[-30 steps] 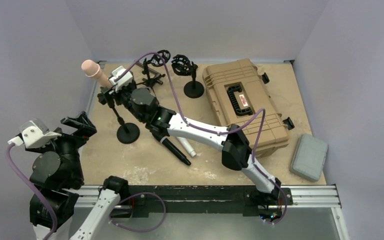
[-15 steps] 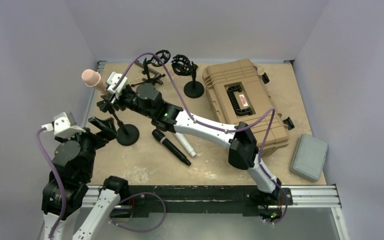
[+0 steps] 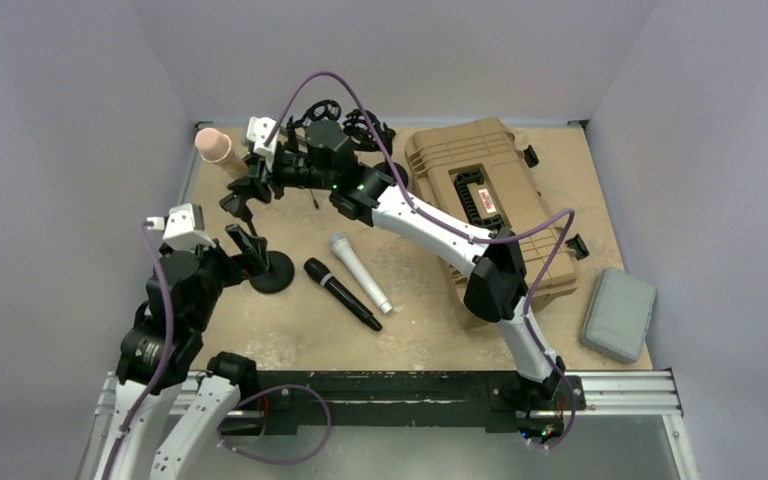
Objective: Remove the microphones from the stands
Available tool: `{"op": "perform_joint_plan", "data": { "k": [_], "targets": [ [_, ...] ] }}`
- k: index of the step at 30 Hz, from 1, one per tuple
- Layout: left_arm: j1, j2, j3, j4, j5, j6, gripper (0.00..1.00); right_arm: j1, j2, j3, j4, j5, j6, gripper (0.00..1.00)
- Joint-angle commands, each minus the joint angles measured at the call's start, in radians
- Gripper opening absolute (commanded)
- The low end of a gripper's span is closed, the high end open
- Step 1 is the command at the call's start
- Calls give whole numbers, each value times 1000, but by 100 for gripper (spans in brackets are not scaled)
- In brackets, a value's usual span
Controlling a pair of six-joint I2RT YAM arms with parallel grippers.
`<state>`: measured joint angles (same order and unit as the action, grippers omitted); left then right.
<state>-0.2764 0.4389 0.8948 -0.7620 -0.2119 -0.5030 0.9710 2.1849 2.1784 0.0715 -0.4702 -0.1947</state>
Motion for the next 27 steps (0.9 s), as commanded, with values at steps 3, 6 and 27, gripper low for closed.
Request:
{"op": "perform_joint_plan", "data": {
  "k": [3,6,27],
  "targets": [
    [2,54,-142,356,-5,337,100,-18,-27,62,0,-143,10,0],
    [5,73,-179,462,159,428,100,-22,-33,48,1,-148,3,0],
    [154,85,-136,511,266,572,70,-52,-53,19,33,-187,27,0]
  ]
}}
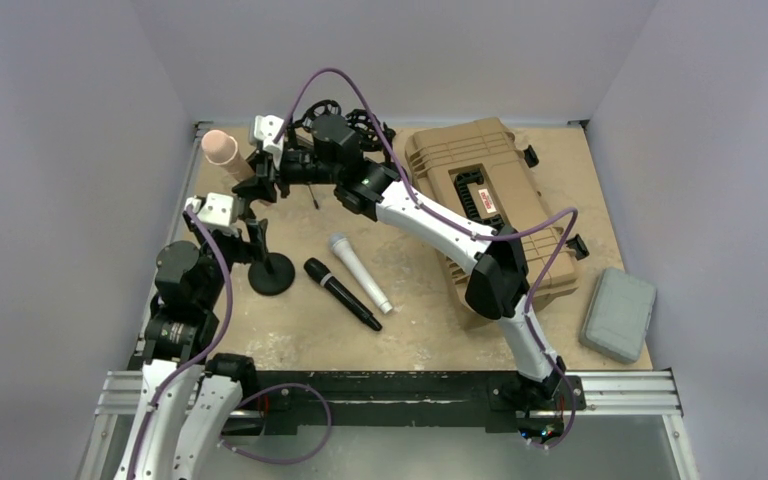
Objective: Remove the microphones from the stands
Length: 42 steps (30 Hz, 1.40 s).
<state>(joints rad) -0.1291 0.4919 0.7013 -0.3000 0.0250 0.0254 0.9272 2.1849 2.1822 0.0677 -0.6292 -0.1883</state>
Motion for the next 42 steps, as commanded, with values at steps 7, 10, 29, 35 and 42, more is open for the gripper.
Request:
{"op": "perform_joint_plan", "data": {
  "k": [7,10,29,35,42],
  "targets": [
    [8,61,79,69,-18,61,67,-9,-38,33,34,-32,33,0],
    [8,73,89,68,-44,65,61,-8,-37,36,34,-31,34,0],
    [7,80,109,-4,-22,60,0,-7,-42,39,65,2,69,0],
    [8,17,80,-76,-44,34,0,-5,-88,-23,159,122,140,0],
    [8,-11,59,-99,-47,19,0,-6,-191,-67,261,496,298,0]
  ]
}}
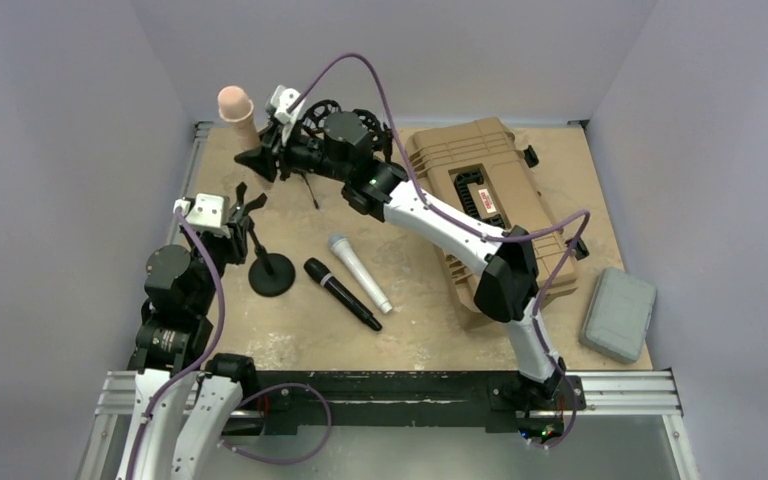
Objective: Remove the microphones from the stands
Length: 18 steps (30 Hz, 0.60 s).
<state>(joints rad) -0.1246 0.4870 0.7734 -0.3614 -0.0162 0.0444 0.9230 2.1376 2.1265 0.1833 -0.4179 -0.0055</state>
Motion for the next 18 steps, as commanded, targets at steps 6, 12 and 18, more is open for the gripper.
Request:
{"op": "perform_joint_plan", "data": {
  "k": [6,12,18],
  "targets": [
    [3,-3,-14,-37,-23,-26,0,-19,-325,-170,174,595,102,0],
    [3,14,17,-77,-61,-117,0,-23,-464,-400,51,704,10,0],
    [3,19,34,-103,-88,-174,4,-21,-551,-624,-128,628,62,0]
  ]
}}
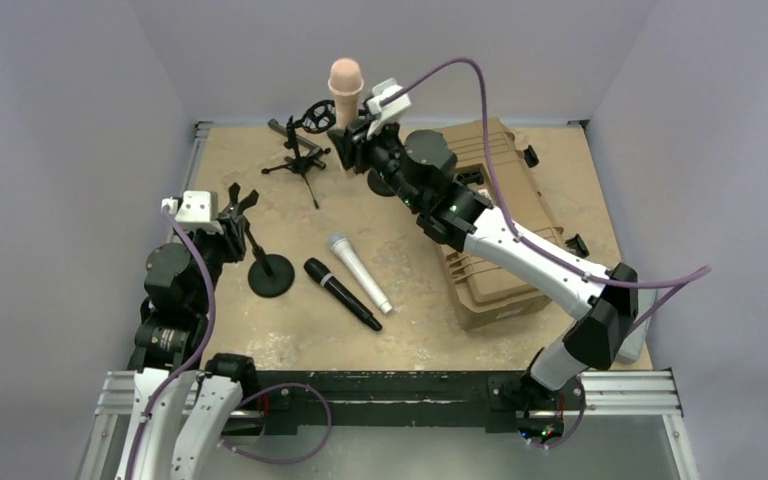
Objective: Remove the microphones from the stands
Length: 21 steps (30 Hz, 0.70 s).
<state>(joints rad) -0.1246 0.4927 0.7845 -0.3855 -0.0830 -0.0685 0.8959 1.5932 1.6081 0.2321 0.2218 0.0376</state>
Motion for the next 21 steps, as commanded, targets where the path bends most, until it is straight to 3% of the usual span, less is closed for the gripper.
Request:
{"op": "perform_joint_plan", "data": {
  "k": [1,8,17,21],
  "targets": [
    [3,12,24,-76,-25,-62,6,10,2,-108,-236,-33,24,0],
    [3,-8,39,-79,-41,-61,24,18,128,-92,-639,-16,70,0],
    [3,-16,30,-64,-25,-64,38,18,361,0,-834,-2,108,0],
    [3,-30,21,-67,-25,-73,41,16,375,-20,-803,30,140,11]
  ]
}}
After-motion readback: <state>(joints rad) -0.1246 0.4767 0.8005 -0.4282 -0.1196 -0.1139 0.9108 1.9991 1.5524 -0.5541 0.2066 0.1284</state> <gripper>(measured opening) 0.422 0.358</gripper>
